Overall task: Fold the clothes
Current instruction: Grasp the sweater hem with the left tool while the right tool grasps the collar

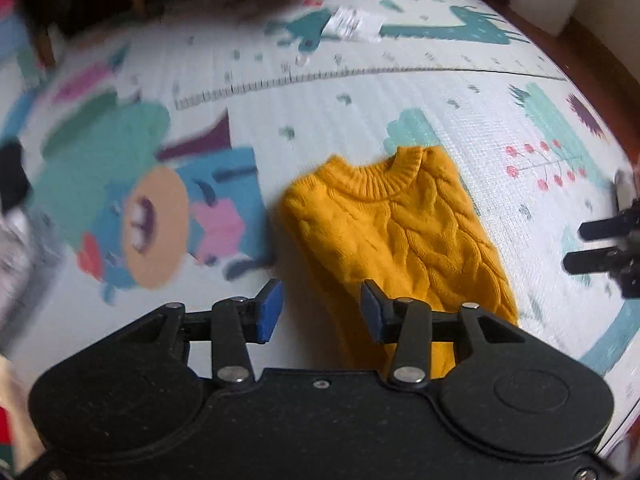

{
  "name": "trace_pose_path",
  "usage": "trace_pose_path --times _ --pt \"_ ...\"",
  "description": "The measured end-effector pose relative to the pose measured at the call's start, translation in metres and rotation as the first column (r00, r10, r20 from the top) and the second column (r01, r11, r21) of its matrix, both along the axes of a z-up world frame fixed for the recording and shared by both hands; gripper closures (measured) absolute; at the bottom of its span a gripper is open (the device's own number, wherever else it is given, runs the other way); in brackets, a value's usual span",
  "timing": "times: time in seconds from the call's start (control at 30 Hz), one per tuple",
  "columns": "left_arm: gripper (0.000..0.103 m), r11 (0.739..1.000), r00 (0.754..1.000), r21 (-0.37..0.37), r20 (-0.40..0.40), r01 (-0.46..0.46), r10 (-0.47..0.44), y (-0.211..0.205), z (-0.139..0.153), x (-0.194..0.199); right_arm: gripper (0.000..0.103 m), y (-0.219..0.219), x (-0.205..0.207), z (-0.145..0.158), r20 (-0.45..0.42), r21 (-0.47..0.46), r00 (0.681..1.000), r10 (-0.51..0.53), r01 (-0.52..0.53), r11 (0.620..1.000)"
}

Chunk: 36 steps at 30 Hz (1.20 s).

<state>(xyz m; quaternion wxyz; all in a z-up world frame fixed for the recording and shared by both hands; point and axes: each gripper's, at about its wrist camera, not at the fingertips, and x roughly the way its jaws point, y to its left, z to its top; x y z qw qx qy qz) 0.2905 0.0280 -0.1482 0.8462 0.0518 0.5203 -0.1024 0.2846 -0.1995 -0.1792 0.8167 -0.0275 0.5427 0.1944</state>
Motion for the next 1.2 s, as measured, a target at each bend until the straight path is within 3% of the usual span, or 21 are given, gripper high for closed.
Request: trace_pose_path --times 0.13,0.27,0.4,0.43,0.47,0.5,0.53,0.57,0.67,0.77,0.83,0.9,1.0,1.07,1.13,1.2 --pt "0.06 0.999 0.999 -0.036 -0.047 -0.011 0.01 -0.004 -0.03 0.014 0.055 -0.003 0.02 -0.027 -0.025 0.034 0.998 -0.049 0.05 0.998" --pt "0.06 0.972 0.987 -0.205 -0.129 -0.119 0.093 0.007 -0.054 0.029 0.053 -0.01 0.035 -0.057 -0.063 0.117 0.991 -0.117 0.123 0.985" --pt "0.06 0.955 0.979 -0.265 -0.184 -0.136 0.089 0.004 -0.076 0.035 0.047 -0.004 0.038 -0.083 -0.111 0.204 0.988 -0.109 0.13 0.97" --pt "0.064 0.953 0.978 -0.274 -0.192 -0.131 0.08 0.002 -0.08 0.035 0.047 0.0 0.037 -0.088 -0.112 0.186 0.989 -0.097 0.117 0.976" --pt "0.075 0.952 0.979 -0.279 -0.19 -0.123 0.071 0.0 -0.083 0.035 0.047 0.003 0.036 -0.091 -0.115 0.182 0.99 -0.082 0.102 0.978" --pt "0.081 0.957 0.984 -0.273 -0.173 -0.098 0.052 -0.004 -0.084 0.033 0.05 0.005 0.036 -0.094 -0.117 0.177 0.991 -0.067 0.087 0.98" --pt "0.088 0.963 0.989 -0.263 -0.146 -0.054 0.015 -0.008 -0.083 0.031 0.071 0.008 0.034 -0.097 -0.12 0.179 0.991 -0.049 0.071 0.981" --pt "0.09 0.967 0.992 -0.254 -0.119 0.001 -0.032 -0.013 -0.081 0.027 0.08 0.01 0.031 -0.099 -0.123 0.201 0.992 -0.022 0.046 0.979" --pt "0.092 0.94 0.978 -0.297 -0.073 0.166 -0.195 -0.021 -0.068 0.013 0.085 0.017 0.015 -0.093 -0.089 0.236 0.993 0.081 -0.058 0.97" --pt "0.092 0.882 0.914 -0.277 -0.033 0.381 -0.405 -0.031 -0.056 -0.017 0.086 0.023 -0.009 -0.083 -0.058 0.258 0.976 0.207 -0.186 0.948" --pt "0.092 0.822 0.838 -0.22 -0.034 0.525 -0.544 -0.038 -0.055 -0.043 0.086 0.033 -0.037 -0.078 -0.037 0.218 0.937 0.349 -0.333 0.917" --pt "0.092 0.773 0.782 -0.226 -0.069 0.593 -0.62 -0.04 -0.059 -0.064 0.086 0.042 -0.065 -0.075 -0.039 0.195 0.88 0.474 -0.458 0.867" --pt "0.091 0.689 0.678 -0.265 -0.149 0.674 -0.72 -0.043 -0.067 -0.092 0.086 0.053 -0.093 -0.078 -0.141 0.286 0.781 0.608 -0.556 0.78" --pt "0.084 0.655 0.623 -0.294 -0.207 0.696 -0.754 -0.044 -0.071 -0.104 0.084 0.06 -0.108 -0.077 -0.197 0.314 0.704 0.682 -0.614 0.725" --pt "0.08 0.657 0.621 -0.282 -0.216 0.699 -0.753 -0.04 -0.068 -0.106 0.077 0.06 -0.114 -0.073 -0.223 0.329 0.658 0.72 -0.644 0.691" --pt "0.079 0.671 0.64 -0.281 -0.205 0.686 -0.74 -0.029 -0.061 -0.097 0.077 0.048 -0.104 -0.062 -0.215 0.359 0.664 0.717 -0.628 0.69"
